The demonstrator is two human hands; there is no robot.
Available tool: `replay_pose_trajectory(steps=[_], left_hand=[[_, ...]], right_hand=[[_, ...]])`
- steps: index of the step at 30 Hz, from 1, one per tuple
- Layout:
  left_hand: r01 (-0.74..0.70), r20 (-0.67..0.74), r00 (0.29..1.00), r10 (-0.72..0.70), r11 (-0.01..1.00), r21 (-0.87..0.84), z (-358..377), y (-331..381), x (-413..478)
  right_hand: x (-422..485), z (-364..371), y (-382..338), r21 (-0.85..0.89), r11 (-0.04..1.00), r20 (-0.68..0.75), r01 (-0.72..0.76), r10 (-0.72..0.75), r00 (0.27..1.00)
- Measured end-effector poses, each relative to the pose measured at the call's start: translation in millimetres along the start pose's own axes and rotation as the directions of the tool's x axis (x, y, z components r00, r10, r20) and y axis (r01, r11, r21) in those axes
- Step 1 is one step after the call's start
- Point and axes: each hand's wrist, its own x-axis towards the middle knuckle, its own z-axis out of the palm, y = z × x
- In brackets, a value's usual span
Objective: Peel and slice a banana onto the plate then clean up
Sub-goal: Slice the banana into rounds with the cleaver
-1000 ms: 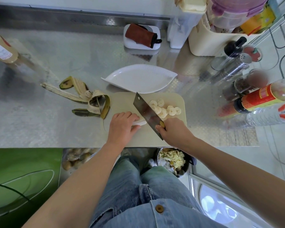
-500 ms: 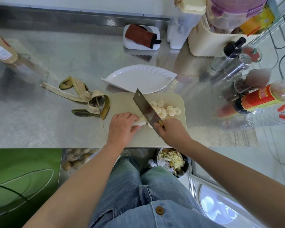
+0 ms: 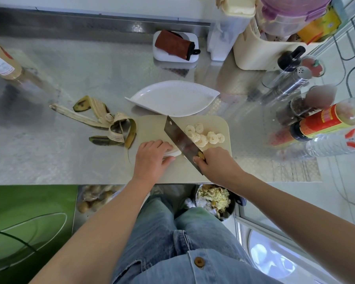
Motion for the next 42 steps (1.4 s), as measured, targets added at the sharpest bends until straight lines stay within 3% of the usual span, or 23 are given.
replay_pose_trajectory(steps=[13,27,32,42], left_hand=[[-0.004,0.016,1.0,0.004,1.0,0.014,2.5,-1.7,1.0],[-0.029,0.033,0.999,0.03,0.999,-0.032,1.9,7.9,8.5],[-0.022,0.018,1.0,0.022,0.999,-0.025,4.0,5.2,3.5],[-0.038,-0.003,0.999,0.038,0.999,-0.014,1.0,2.2,1.1]], right_hand=[[8.2,46.4,-3.7,0.058,0.997,-0.037,-0.042,0.044,0.998],[20.2,5.4,18.2,0.146,0.989,-0.097,0.024,-0.01,0.995],[10.4,-2.1,19.9,0.075,0.997,-0.028,0.026,-0.024,0.999],[4.7,-2.1,14.8,0.036,0.999,-0.025,0.021,-0.02,1.0]])
